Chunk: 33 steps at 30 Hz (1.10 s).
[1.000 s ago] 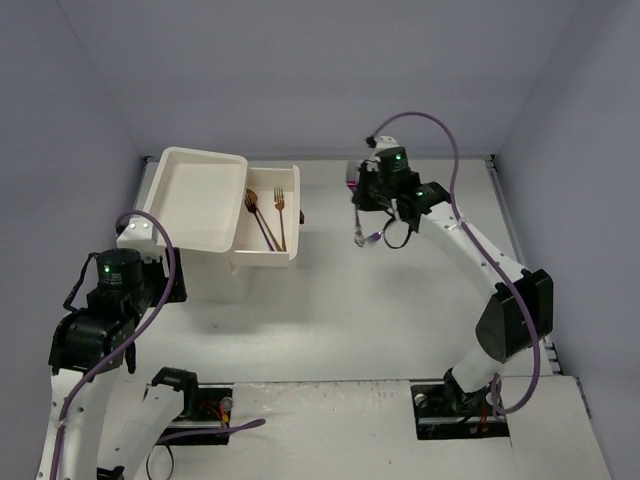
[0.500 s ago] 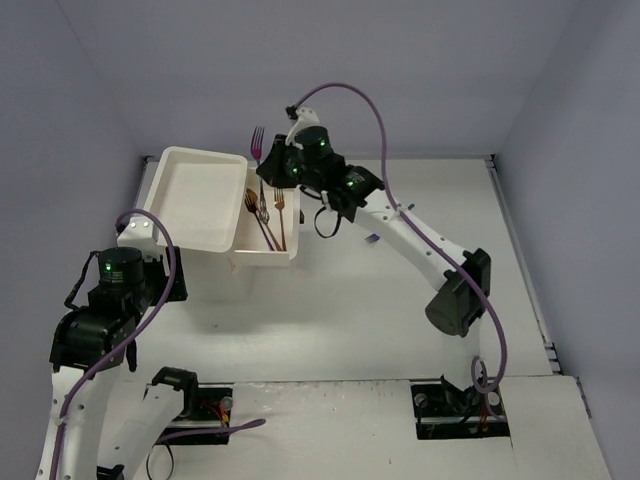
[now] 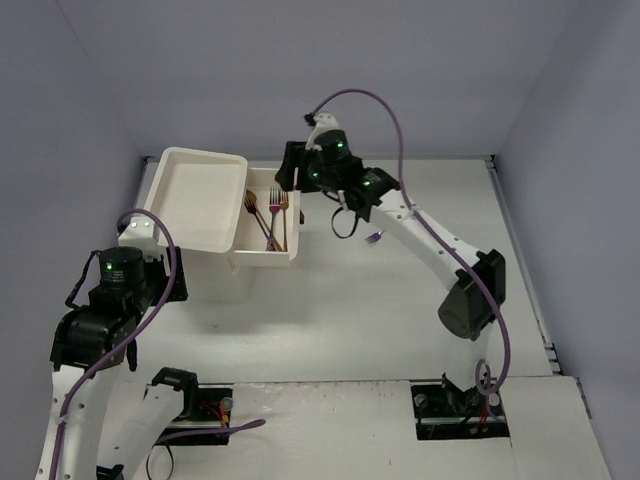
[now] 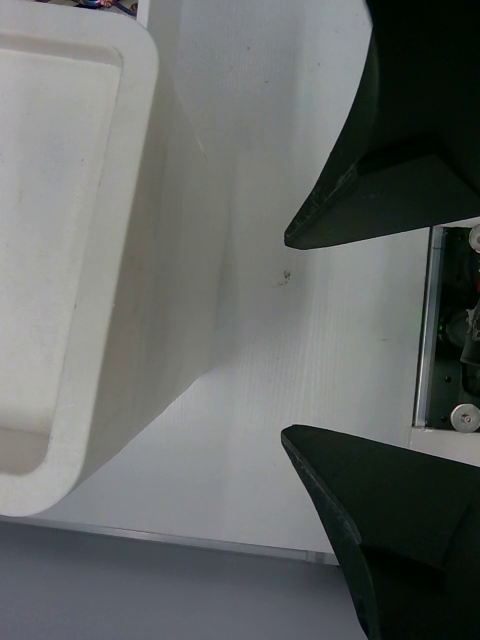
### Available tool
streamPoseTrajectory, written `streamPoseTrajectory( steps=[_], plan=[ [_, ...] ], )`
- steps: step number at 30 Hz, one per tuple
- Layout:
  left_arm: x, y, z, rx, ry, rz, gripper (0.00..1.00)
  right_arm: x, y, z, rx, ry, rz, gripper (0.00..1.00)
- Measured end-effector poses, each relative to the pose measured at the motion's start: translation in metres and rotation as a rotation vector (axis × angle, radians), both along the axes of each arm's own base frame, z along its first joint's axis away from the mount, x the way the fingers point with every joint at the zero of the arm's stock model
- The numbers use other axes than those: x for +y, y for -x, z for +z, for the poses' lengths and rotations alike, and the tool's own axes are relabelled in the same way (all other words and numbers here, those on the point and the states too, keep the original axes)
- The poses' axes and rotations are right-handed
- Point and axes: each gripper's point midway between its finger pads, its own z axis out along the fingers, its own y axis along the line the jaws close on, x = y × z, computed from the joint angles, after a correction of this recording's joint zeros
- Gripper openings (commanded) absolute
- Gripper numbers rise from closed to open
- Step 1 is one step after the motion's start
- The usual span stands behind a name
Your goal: Sort the eating utensils into containers
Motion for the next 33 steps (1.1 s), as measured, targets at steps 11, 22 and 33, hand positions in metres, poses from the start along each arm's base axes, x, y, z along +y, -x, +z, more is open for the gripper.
streamPoseTrajectory(
  steps=[11,22,33],
  plan=[
    [-0.001,-0.002,-0.002,0.013,-0.002,-0.002,0.68,-0.273,-0.09,-0.037,-0.018,0.222,-0.475,0.54],
    [-0.001,-0.003,-0.004,0.022,-0.004,-0.003,0.68,-0.299,-0.12,-0.171,0.138,0.523,-0.337,0.54],
    [-0.002,-0.004,-0.004,0.025,-0.004,-0.008,0.68,-0.294,-0.14,-0.242,0.19,0.564,-0.172,0.54]
  ],
)
